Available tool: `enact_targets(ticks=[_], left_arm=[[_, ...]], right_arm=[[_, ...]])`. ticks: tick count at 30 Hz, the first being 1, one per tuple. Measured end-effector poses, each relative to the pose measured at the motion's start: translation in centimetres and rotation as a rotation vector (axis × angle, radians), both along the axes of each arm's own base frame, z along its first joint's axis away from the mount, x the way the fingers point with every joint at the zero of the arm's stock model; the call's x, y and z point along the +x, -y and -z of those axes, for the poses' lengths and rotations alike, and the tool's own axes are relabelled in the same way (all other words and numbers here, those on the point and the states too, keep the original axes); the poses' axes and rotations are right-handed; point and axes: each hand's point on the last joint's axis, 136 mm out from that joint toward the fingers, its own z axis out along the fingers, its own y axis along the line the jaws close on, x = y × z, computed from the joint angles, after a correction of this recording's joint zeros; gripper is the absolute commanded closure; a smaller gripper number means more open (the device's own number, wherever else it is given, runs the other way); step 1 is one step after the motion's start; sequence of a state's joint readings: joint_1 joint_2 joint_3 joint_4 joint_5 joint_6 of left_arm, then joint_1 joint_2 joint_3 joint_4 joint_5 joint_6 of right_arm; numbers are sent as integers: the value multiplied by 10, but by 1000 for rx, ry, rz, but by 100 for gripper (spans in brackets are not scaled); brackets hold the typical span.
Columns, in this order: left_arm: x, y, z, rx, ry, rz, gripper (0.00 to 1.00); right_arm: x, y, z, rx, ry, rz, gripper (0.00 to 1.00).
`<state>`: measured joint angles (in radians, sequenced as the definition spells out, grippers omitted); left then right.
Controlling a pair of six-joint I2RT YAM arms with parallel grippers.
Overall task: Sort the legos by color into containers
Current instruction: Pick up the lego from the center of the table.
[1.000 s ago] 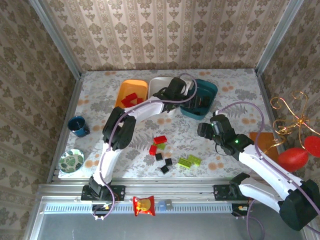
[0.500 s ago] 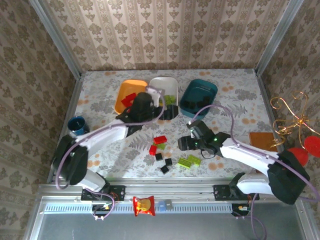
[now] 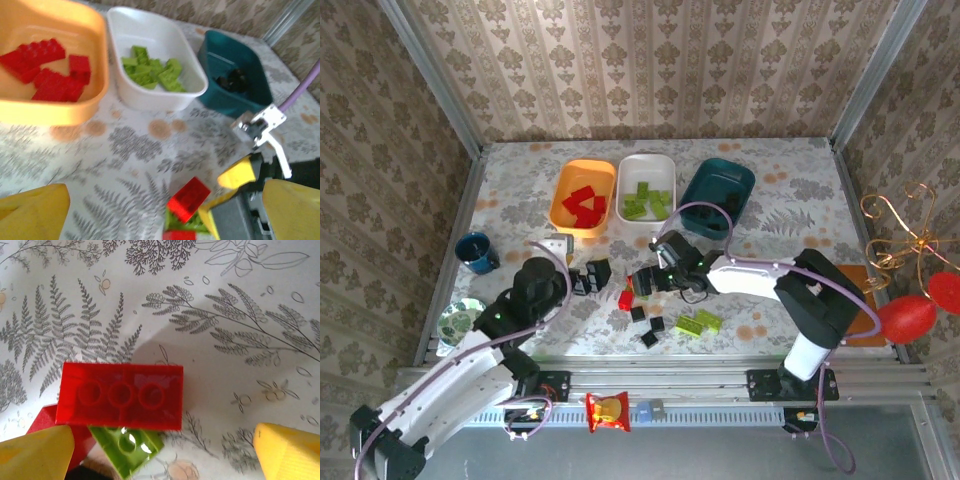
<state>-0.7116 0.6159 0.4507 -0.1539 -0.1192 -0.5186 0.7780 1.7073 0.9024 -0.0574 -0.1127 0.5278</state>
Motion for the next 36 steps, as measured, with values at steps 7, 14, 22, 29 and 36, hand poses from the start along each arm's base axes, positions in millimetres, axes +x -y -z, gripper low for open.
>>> enact_targets(ticks=[7,14,22,29,36], left_arm=[[-7,-16,17,14,-34,-45,0],[-4,-17,25,31,-61,-57,0],[-2,-19,29,36,-74,-65,0],[-2,-22,31,41,-84,-74,0],[-2,-25,34,48,-93,-80,0]], right_arm=[[3,-18,4,12,-20,-11,3],[7,-25,4,14,-25,-9,3],[14,-34,5,-5,-38,12,7],[11,-36,7,-12,-43,8,26],[9,-39,6,-9,-38,-3,41]])
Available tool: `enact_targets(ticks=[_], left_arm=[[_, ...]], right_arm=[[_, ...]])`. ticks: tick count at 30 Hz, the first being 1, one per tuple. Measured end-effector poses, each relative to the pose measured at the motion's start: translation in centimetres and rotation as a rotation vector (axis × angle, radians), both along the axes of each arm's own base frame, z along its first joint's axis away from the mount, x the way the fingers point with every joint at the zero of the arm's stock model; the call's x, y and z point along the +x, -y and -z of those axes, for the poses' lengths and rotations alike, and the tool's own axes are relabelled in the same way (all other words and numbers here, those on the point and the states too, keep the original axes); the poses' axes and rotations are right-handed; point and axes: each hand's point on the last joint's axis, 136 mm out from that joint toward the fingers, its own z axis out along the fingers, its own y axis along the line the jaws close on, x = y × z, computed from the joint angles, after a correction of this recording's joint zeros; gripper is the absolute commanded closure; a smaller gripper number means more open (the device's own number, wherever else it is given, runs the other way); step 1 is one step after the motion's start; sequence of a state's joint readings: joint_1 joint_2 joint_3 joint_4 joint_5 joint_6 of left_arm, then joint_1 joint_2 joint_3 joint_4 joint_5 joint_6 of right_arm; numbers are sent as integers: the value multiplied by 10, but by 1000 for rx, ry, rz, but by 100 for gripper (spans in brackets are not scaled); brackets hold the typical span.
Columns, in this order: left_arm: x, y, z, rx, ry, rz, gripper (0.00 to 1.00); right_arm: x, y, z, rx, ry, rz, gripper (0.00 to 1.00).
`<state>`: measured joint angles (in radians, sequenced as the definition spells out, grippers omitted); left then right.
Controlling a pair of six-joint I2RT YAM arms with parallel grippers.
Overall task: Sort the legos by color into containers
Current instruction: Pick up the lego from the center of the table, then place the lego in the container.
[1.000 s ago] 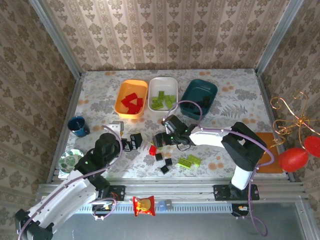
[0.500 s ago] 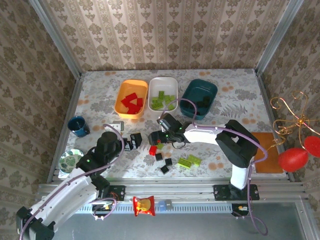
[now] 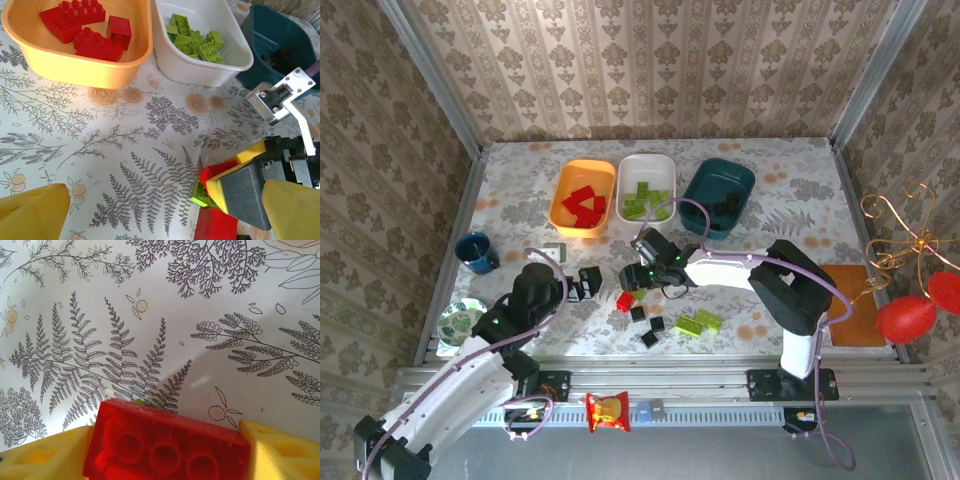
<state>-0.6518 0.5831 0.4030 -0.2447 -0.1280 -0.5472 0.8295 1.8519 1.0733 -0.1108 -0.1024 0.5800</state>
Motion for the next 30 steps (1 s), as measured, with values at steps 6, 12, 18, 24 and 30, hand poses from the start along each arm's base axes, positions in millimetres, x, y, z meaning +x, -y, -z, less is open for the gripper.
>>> enact_targets(ticks=[6,12,18,24,30], left_arm=[[-5,-8,-7,-17,25,-22,0],[-10,-16,-6,-25,20,-47,0],[-15,-19,3,-6,-15,-50,0],[-20,-20,8,-1,-44,-45,0],[-23,-22,5,-20,-40,-44,0]], right_arm=[[13,-8,-49,53,75,-22,42],[61,-43,-133,199,227,-33,42],[117,-82,-157,272,287,-39,42],[171,-110,-124,284,251,-32,34],[199,-125,-112,291,231,-31,11]])
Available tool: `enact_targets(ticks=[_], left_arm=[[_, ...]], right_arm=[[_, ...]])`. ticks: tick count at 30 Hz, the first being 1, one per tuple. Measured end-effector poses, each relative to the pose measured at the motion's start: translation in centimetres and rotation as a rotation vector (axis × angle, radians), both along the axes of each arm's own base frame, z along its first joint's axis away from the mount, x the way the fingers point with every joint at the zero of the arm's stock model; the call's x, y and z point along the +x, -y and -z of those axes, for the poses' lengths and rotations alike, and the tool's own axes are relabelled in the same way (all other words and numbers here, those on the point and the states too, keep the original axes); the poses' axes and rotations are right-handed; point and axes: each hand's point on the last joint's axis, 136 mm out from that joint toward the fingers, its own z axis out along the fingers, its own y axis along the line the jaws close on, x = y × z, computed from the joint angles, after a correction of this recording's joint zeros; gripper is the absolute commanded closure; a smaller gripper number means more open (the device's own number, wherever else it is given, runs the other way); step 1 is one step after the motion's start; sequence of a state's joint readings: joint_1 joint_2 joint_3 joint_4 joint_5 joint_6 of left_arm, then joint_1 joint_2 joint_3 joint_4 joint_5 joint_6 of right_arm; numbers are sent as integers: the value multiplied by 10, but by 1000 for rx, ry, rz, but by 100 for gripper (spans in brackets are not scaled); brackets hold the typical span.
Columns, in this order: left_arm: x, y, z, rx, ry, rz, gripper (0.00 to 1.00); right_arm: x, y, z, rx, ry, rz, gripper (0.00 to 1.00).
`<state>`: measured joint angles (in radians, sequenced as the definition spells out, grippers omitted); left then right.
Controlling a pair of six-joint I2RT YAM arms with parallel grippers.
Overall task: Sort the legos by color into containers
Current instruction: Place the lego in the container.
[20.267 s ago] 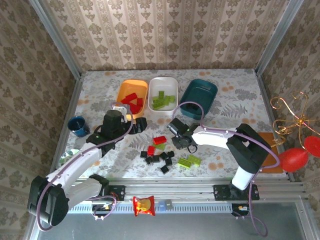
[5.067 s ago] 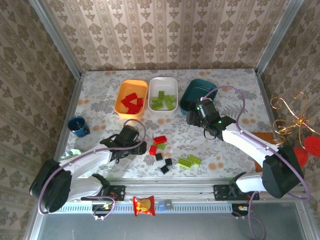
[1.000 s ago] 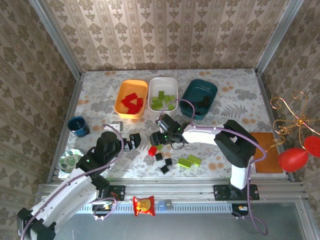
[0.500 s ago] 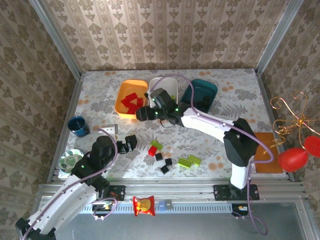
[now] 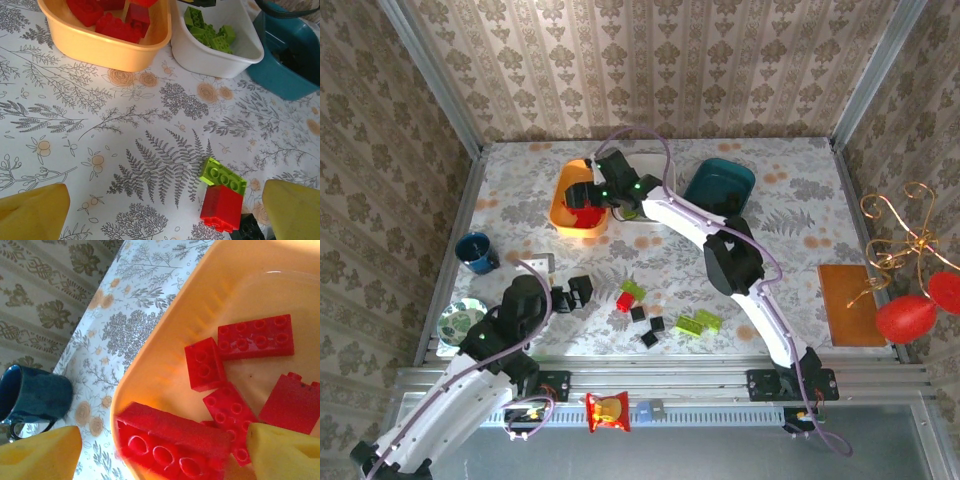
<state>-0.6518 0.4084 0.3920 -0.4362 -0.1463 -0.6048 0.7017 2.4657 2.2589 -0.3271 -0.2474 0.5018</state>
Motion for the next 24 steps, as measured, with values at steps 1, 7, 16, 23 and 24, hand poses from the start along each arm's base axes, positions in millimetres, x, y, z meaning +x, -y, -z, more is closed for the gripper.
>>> enact_targets(ticks=[1,7,16,23,24], left_arm=[[0,0,0,-1,-2,0,0],[-2,3,5,2,-25,17,0],[2,21,17,0,-83,74,4],[4,51,51,45,-238,188,12],[3,57,58,61,-265,214,14]], right_arm=[[1,0,-3,3,1,1,10],[-8,9,-16,1,3,6,10],[-79,78,-51,12,22,54,11],[-135,137,-36,-15,18,105,11],[-143,146,-27,-32,6,116,11]])
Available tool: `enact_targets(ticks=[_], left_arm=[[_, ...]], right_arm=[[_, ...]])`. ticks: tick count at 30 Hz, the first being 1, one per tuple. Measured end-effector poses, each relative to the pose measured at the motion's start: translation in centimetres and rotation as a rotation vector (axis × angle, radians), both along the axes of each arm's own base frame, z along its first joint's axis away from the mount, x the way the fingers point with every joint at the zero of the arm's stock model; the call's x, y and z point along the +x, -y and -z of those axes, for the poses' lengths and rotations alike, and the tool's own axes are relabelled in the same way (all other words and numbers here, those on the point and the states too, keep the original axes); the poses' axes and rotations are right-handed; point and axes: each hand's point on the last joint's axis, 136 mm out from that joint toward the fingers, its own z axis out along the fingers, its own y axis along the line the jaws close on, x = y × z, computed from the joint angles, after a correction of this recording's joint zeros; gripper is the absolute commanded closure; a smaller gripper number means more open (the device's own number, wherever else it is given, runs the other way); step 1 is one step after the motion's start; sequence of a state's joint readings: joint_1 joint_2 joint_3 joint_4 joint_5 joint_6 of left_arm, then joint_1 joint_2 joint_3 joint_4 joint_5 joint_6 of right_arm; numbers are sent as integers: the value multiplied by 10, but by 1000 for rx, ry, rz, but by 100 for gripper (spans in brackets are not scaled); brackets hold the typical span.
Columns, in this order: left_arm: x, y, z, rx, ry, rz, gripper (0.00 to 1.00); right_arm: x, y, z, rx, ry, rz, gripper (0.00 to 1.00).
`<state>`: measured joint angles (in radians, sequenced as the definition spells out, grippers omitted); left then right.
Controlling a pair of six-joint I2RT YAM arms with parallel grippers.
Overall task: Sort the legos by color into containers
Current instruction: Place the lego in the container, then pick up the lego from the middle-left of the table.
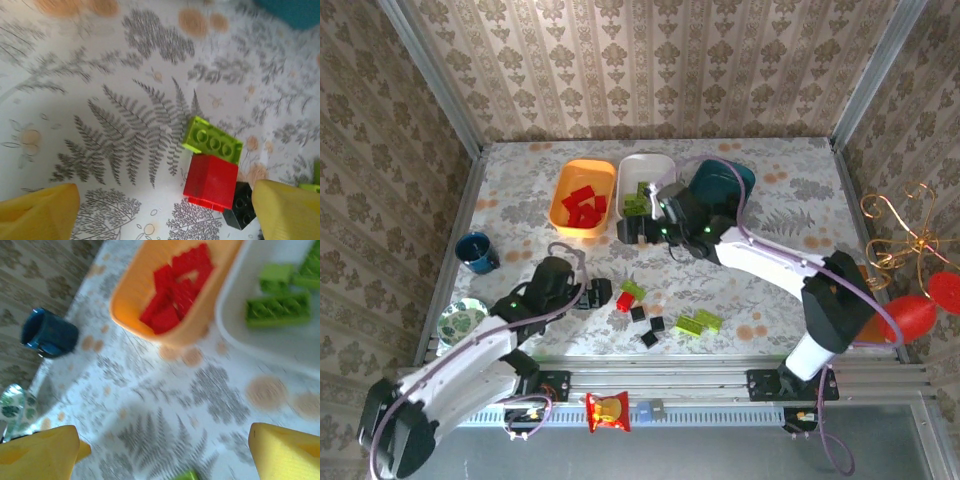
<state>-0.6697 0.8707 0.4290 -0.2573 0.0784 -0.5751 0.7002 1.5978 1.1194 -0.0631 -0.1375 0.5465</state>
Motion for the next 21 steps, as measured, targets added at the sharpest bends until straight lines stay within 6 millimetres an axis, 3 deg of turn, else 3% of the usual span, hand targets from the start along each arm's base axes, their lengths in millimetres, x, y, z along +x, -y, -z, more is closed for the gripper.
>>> enact_targets(ticks=[4,8,16,21], left_arm=[[-10,27,15,55,-62,121,20],[-14,47,17,88,-66,203,27],[-11,61,40,203,-98,265,41],[-9,67,49,255,-105,284,43]], right_arm=[[-27,33,31,-60,-44,40,11],[-47,57,43,-79,-59,82,11],[-61,77,33,-49,-30,129,11],[-61,81,22,-35,0,144,11]])
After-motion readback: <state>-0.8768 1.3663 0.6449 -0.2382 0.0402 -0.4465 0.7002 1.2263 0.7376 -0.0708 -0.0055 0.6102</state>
